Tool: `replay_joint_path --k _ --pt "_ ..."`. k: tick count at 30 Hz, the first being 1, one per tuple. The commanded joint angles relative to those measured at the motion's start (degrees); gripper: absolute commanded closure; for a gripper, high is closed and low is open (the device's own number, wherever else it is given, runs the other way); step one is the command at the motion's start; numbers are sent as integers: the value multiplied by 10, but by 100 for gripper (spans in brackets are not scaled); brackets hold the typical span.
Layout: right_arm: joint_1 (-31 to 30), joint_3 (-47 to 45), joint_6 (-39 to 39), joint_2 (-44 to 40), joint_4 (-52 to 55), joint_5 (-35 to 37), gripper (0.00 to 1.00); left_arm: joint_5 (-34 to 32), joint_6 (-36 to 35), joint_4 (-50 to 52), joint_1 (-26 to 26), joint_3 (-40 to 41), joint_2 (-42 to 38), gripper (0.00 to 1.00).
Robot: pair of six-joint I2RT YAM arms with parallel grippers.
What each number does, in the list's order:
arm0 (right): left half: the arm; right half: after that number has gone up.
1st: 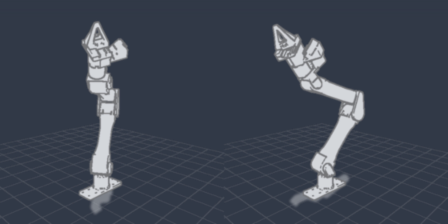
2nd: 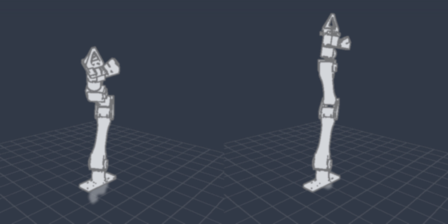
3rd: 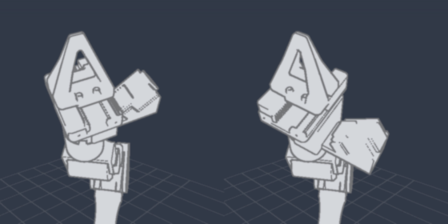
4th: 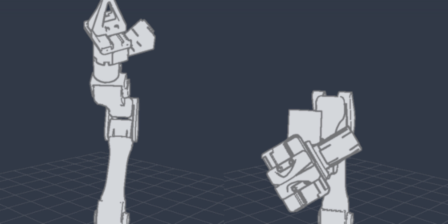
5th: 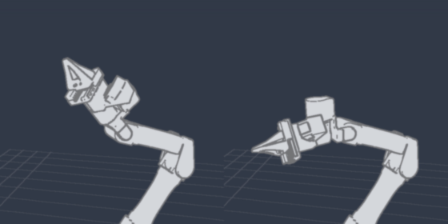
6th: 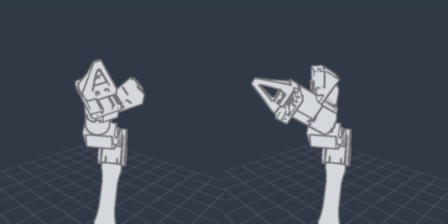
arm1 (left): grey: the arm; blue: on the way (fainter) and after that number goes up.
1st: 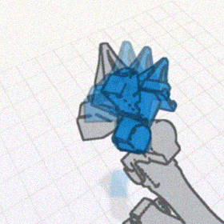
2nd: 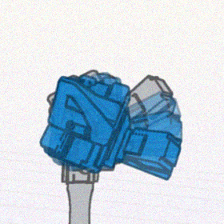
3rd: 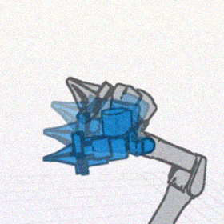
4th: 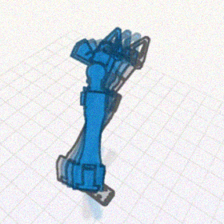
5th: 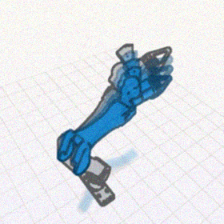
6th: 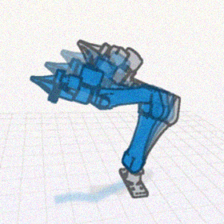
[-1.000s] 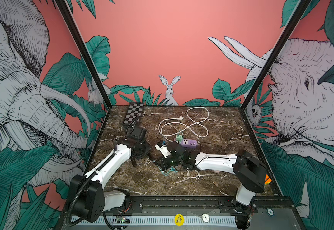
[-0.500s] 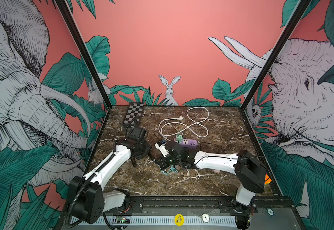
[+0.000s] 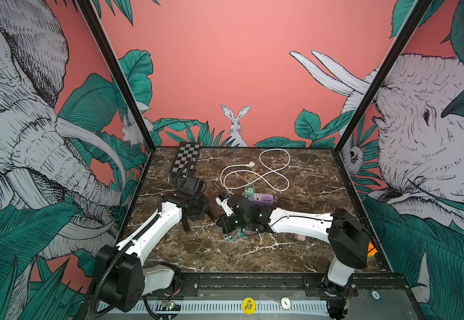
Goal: Charge the electric toothbrush
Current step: Insert the charging cable into the electric toothbrush.
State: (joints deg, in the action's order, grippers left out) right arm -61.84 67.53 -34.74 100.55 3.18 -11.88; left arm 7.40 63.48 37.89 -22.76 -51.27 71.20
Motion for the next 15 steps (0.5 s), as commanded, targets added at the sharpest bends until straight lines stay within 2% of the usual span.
replay_joint_path --k 1,7,15 --pt "3 7 1 -8 -29 64 100 15 5 38 -11 10 -7 100" --pt "-1 -20 3 -17 -92 69 100 19 10 34 -13 14 -10 100" --pt "-1 -20 3 -20 -100 93 100 23 17 32 -17 18 -13 100"
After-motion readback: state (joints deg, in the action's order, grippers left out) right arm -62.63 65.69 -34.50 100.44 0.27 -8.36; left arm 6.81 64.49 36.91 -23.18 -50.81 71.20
